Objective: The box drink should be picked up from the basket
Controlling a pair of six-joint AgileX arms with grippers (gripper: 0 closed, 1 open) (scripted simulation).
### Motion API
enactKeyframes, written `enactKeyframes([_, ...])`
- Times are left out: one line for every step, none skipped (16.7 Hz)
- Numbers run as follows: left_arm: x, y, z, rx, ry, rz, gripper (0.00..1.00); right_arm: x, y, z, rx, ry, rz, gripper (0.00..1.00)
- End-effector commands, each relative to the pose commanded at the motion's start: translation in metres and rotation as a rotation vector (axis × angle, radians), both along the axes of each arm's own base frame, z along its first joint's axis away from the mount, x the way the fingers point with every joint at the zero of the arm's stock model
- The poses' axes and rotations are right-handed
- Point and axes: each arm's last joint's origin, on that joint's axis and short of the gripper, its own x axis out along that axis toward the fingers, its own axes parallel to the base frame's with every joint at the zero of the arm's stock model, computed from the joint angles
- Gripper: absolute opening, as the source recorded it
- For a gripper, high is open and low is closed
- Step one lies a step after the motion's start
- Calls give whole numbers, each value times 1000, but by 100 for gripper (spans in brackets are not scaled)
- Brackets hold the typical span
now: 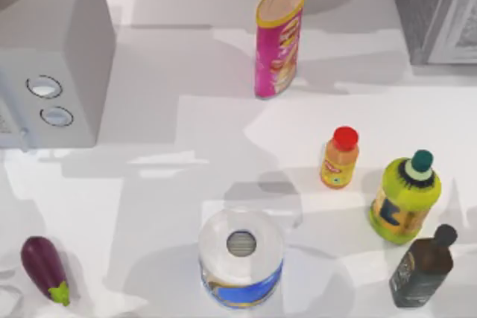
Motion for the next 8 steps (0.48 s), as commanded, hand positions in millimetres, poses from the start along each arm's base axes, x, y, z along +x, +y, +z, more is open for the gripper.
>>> enactKeyframes([0,0,0,0,0,0,100,0,0,0,0,0,0,100])
enactKeyframes([-2,-2,7,12,-21,-1,100,0,0,0,0,0,0,100])
enactKeyframes([-1,-2,6,10,-18,-1,100,0,0,0,0,0,0,100])
enactKeyframes([1,-1,4,5,-9,-1,100,0,0,0,0,0,0,100])
enactKeyframes([4,-1,2,2,-3,0,100,0,0,0,0,0,0,100])
enactKeyframes([9,-1,1,0,0,0,100,0,0,0,0,0,0,100])
enactKeyframes([14,0,1,0,1,0,100,0,0,0,0,0,0,100])
enactKeyframes([19,0,1,0,1,0,100,0,0,0,0,0,0,100])
